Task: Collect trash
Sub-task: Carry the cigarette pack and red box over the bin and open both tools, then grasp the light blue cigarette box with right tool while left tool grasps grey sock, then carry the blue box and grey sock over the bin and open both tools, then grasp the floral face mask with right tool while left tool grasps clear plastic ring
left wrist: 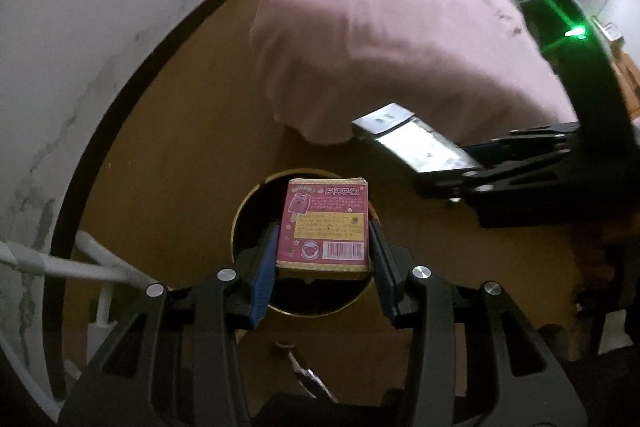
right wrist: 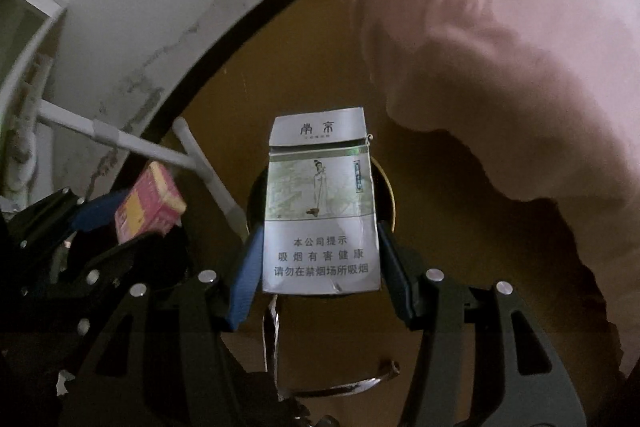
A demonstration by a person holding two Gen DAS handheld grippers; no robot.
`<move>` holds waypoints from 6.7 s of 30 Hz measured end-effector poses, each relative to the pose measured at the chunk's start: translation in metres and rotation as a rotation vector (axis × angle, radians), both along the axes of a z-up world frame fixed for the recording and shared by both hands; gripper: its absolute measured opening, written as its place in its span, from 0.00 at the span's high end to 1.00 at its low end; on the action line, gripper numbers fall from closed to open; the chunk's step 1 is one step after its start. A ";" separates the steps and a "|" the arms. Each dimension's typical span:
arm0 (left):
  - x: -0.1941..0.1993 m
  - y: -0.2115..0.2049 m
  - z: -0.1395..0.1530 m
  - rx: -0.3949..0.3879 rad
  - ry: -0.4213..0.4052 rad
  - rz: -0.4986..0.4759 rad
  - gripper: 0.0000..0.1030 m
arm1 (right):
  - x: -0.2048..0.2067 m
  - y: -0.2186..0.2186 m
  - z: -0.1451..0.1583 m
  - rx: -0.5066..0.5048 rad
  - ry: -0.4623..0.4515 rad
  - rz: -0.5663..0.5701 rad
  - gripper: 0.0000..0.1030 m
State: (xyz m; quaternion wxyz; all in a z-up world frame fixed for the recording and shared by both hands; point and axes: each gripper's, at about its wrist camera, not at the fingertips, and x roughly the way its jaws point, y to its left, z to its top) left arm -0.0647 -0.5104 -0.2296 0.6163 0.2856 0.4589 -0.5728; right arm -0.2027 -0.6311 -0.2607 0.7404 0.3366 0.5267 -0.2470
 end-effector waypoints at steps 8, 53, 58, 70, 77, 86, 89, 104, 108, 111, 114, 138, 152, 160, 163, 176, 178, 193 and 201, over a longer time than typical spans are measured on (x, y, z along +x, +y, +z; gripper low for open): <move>0.005 -0.010 -0.027 0.049 0.003 0.011 0.55 | 0.010 -0.002 -0.024 0.051 0.000 0.012 0.47; 0.145 0.390 0.217 -0.162 -0.325 0.859 0.07 | 0.264 0.316 0.218 -0.272 -0.385 0.711 0.20; 0.175 0.517 0.207 -0.099 -0.340 1.084 0.07 | 0.333 0.421 0.208 -0.220 -0.348 0.872 0.22; 0.235 0.612 0.183 -0.097 -0.267 1.193 0.07 | 0.396 0.517 0.160 -0.259 -0.181 0.892 0.35; 0.272 0.588 0.174 -0.086 -0.269 1.110 0.07 | 0.394 0.513 0.158 -0.282 -0.178 0.869 0.62; 0.295 0.567 0.172 -0.078 -0.269 1.038 0.07 | 0.373 0.485 0.181 -0.214 -0.292 0.874 0.89; 0.302 0.557 0.168 -0.063 -0.259 1.016 0.08 | 0.368 0.484 0.188 -0.210 -0.310 0.894 0.89; 0.272 0.518 0.215 -0.103 -0.310 0.982 0.90 | 0.294 0.380 0.217 -0.279 -0.389 0.791 0.89; 0.241 0.458 0.238 -0.184 -0.321 0.881 0.91 | 0.247 0.301 0.218 -0.322 -0.367 0.647 0.89; 0.210 0.391 0.247 -0.251 -0.301 0.768 0.91 | 0.206 0.238 0.215 -0.341 -0.344 0.518 0.89; 0.170 0.322 0.251 -0.312 -0.255 0.628 0.91 | 0.168 0.182 0.211 -0.345 -0.324 0.400 0.89; 0.015 -0.022 0.009 -0.009 0.032 0.048 0.91 | 0.023 0.002 -0.029 0.020 0.015 0.113 0.88; 0.004 -0.018 0.005 -0.004 0.025 0.059 0.53 | 0.028 -0.007 -0.030 0.027 -0.001 0.124 0.55; -0.005 -0.010 0.037 -0.051 -0.011 0.044 0.23 | 0.020 -0.011 -0.002 -0.026 -0.025 0.085 0.45; -0.016 0.001 0.073 -0.111 -0.064 0.024 0.10 | 0.009 -0.014 0.033 -0.094 -0.047 0.056 0.37; 0.056 0.203 0.215 -0.288 -0.192 0.393 0.08 | 0.147 0.140 0.196 -0.307 -0.345 0.428 0.30; 0.082 0.252 0.218 -0.259 -0.233 0.518 0.08 | 0.184 0.186 0.201 -0.282 -0.379 0.543 0.30; 0.168 0.583 0.190 -0.082 -0.266 1.195 0.08 | 0.383 0.526 0.186 -0.211 -0.388 1.360 0.30; 0.176 0.582 0.177 -0.102 -0.208 1.144 0.08 | 0.416 0.530 0.163 -0.185 -0.293 1.391 0.45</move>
